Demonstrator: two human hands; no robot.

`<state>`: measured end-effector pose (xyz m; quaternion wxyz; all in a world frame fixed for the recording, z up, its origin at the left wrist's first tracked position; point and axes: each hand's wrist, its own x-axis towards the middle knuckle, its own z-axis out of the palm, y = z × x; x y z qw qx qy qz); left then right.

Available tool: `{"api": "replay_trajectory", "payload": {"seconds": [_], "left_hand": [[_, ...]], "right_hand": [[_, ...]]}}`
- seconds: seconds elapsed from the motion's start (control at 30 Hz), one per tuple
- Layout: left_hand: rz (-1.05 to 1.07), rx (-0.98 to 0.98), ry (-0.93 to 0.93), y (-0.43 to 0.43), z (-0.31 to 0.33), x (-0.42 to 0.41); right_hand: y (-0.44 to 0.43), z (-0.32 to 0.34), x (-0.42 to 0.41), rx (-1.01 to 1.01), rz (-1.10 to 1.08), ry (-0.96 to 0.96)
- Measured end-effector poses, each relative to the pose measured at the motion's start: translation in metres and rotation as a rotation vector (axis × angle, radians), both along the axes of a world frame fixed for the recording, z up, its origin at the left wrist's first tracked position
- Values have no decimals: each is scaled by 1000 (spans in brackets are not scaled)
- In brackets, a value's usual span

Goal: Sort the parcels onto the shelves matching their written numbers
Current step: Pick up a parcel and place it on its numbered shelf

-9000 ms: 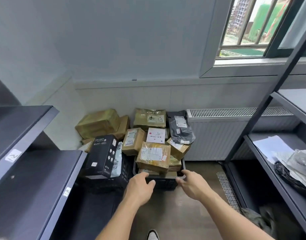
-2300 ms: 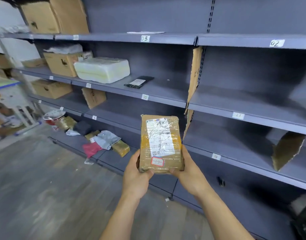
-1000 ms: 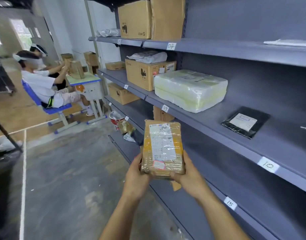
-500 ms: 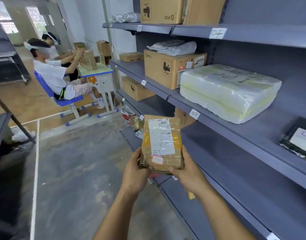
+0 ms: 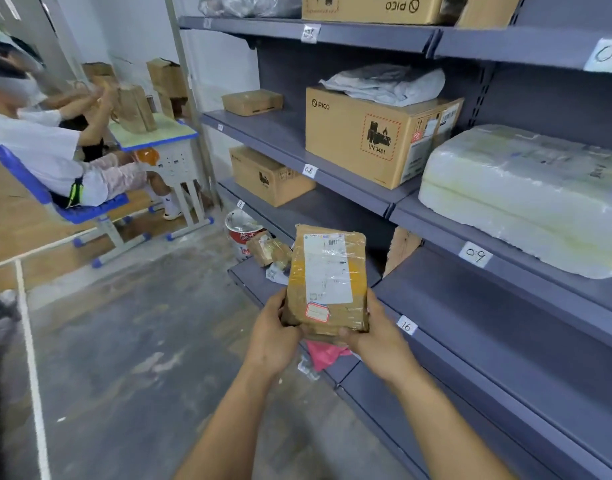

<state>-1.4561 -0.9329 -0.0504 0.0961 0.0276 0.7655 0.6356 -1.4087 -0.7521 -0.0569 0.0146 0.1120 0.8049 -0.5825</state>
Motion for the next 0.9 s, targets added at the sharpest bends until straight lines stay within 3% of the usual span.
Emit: {"api": "replay_trajectory", "payload": {"seconds": [0.2, 0.7, 0.9], "left_hand": [[-66, 23, -49, -14, -11, -48], [-251, -206, -99, 8, -43, -244], [-310, -197, -146, 15, -57, -303]], "right_hand": [[-16, -7, -40, 0, -49, -41], [-3, -54, -209, -43, -212, -132], [-3, -65, -258, -39, -279, -221]]}}
